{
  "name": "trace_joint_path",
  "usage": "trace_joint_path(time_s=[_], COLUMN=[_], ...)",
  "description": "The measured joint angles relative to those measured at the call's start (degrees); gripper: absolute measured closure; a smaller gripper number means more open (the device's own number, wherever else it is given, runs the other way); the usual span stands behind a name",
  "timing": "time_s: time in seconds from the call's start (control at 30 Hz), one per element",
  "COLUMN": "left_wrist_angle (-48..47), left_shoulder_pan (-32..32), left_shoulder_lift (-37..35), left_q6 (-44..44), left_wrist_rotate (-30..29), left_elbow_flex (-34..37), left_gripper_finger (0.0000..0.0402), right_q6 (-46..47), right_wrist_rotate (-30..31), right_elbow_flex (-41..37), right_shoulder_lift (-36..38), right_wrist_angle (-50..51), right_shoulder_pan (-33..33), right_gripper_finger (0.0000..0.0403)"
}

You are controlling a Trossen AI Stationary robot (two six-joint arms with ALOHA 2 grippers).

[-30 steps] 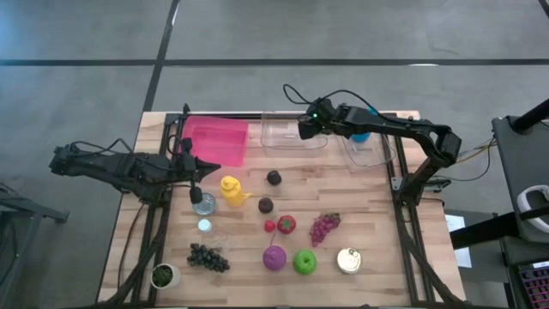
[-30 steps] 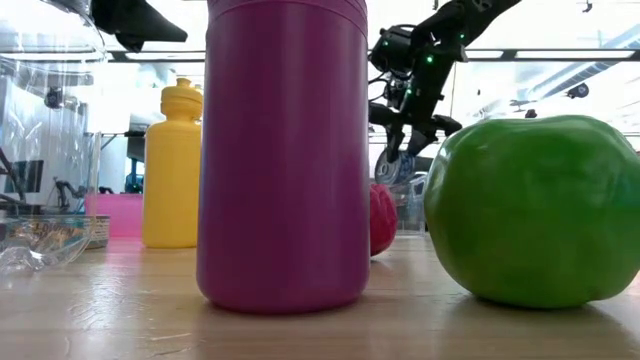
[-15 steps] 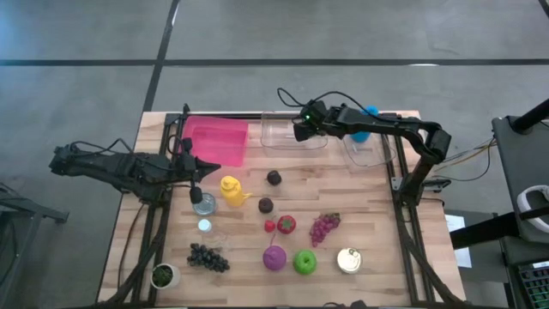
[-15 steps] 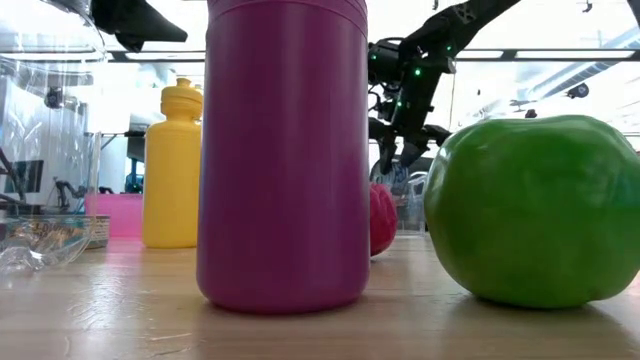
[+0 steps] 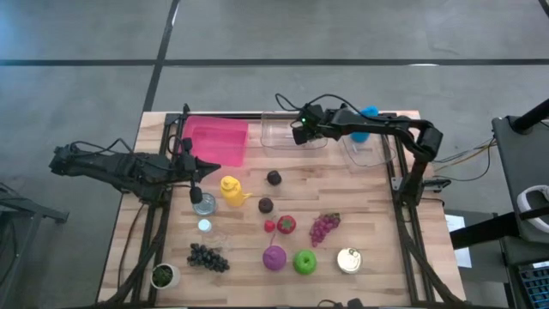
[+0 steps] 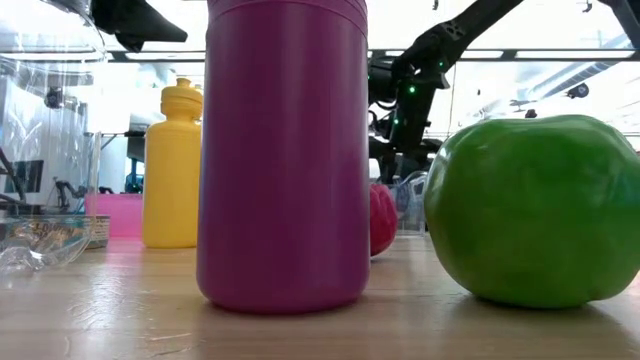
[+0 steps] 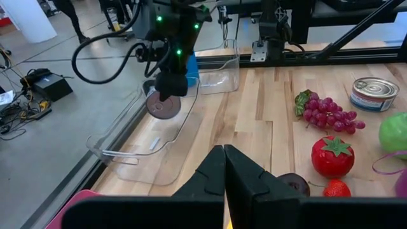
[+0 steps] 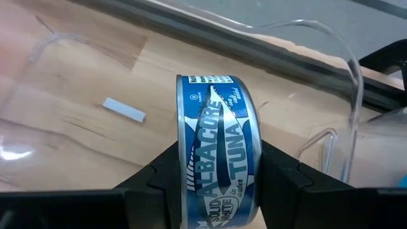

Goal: Pick & Place Food Item
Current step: Put the dark blue tuna can into the left transparent bin

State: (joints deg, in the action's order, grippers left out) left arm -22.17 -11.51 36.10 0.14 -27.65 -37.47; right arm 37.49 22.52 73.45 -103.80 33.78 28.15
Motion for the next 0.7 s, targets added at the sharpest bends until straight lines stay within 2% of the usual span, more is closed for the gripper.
trace_joint_path(time_s=[0.27,0.7], left_wrist_angle=[-0.02,-0.05], left_shoulder_pan=[0.0,-0.01], left_shoulder_lift=[0.0,0.0], left_q6=[0.0,-0.04], left_wrist_rotate=[0.01,0.05], left_elbow_flex=[0.02,0.02], left_gripper_finger=[0.04,0.04], right_q6=[-0.17,-0.17], right_wrist_rotate=[-0.02,-0.11], right_elbow_flex=[0.0,-0.31], right_shoulder_lift=[-0.08,-0.03], right_wrist_angle=[-0.02,-0.07], right_shoulder_pan=[-0.01,-0.01], right_gripper_finger=[0.026,0.0204])
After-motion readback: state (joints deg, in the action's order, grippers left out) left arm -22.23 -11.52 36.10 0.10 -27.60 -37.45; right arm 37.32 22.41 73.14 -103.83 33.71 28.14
